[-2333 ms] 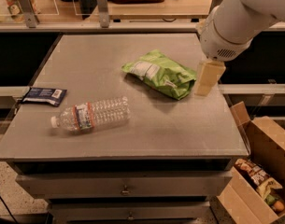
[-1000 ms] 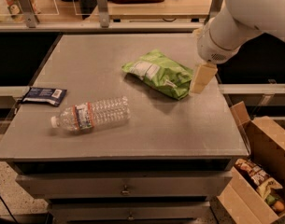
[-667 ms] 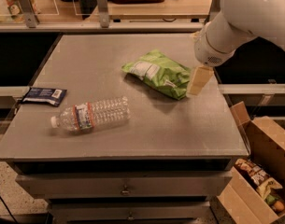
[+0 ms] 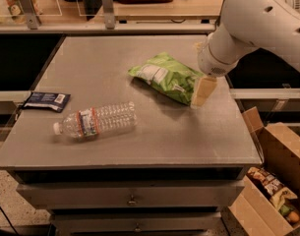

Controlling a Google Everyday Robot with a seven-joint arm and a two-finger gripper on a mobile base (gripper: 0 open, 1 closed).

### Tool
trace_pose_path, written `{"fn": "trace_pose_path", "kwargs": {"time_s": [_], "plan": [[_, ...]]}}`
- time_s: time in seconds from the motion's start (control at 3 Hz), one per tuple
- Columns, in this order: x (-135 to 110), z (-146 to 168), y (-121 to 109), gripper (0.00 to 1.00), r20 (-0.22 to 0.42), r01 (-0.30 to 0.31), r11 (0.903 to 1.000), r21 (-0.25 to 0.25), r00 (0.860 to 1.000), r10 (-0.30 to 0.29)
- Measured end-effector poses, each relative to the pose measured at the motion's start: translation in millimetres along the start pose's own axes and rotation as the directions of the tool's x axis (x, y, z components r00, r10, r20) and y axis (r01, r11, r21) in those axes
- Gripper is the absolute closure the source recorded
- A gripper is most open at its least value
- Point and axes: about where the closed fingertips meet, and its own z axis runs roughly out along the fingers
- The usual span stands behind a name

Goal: Pick green rice chip bag

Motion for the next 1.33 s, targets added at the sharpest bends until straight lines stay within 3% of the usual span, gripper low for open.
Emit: {"fn": "trace_pose_path", "kwargs": {"time_s": [0.33,1.0,1.33], "plan": [[-5,10,9,0.16,0.014,0.010,0.9996,-0.026,1.000,-0.009],[-12,12,15,0.62,0.007,0.030,0.9982,-0.052,1.000,-0.030],[-12,21,29,0.87,-0.028,0.019,0.9950,-0.098,0.999,-0.022]]}}
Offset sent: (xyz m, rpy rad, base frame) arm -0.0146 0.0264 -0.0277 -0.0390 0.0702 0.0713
